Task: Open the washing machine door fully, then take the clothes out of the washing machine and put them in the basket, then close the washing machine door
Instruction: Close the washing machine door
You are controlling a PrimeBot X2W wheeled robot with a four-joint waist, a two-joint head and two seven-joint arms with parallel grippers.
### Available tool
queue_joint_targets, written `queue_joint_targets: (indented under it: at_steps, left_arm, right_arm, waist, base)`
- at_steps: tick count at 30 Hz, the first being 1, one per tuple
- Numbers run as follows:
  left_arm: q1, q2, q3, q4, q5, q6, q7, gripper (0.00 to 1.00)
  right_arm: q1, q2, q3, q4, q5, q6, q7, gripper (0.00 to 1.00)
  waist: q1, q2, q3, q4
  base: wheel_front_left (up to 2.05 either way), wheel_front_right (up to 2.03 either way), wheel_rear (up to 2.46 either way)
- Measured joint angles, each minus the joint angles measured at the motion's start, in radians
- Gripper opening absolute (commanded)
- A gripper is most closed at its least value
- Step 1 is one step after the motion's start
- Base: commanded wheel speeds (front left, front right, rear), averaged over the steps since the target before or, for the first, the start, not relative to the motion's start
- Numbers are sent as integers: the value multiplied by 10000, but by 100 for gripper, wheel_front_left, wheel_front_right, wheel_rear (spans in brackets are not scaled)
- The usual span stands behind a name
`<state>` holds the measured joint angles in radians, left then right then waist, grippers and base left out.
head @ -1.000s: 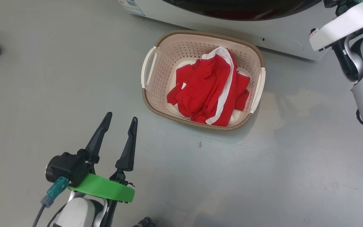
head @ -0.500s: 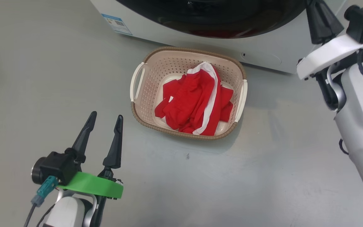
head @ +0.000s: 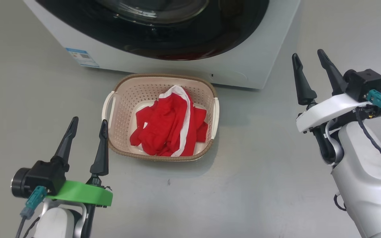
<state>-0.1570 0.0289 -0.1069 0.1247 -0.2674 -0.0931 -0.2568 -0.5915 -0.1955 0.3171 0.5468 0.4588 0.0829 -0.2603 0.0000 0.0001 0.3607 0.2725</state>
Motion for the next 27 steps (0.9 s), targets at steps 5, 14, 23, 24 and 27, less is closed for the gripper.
queue_joint_targets:
  at_steps: [5,14,23,24,27]
  left_arm:
    - [220,2,226,42,213,-4,0,100]
    - [453,6,767,253,418,-19,0,100]
    - [859,8,1110,349,418,-17,0,100]
    - [934,10,1131,366,418,-17,0,100]
    - [1053,10,1164,476,418,-17,0,100]
  right_arm:
    - [587,176,-391,-454,63,-125,0,100]
    - [1747,376,-1062,-1486,-332,-255,0,100]
    - [2912,518,-1488,-2027,-777,-449,0,100]
    - [3026,552,-1503,-2065,-840,-449,0,100]
    - [3393,658,-1509,-2159,-970,-449,0,100]
  waist:
    - [0,0,-300,-640]
    - [0,0,-914,-1805]
    - [0,0,-1628,-2407]
    - [0,0,-1711,-2451]
    - [0,0,-1950,-2552]
  base:
    - [0,0,0]
    - [0,0,0]
    - [0,0,0]
    - [0,0,0]
    - [0,0,0]
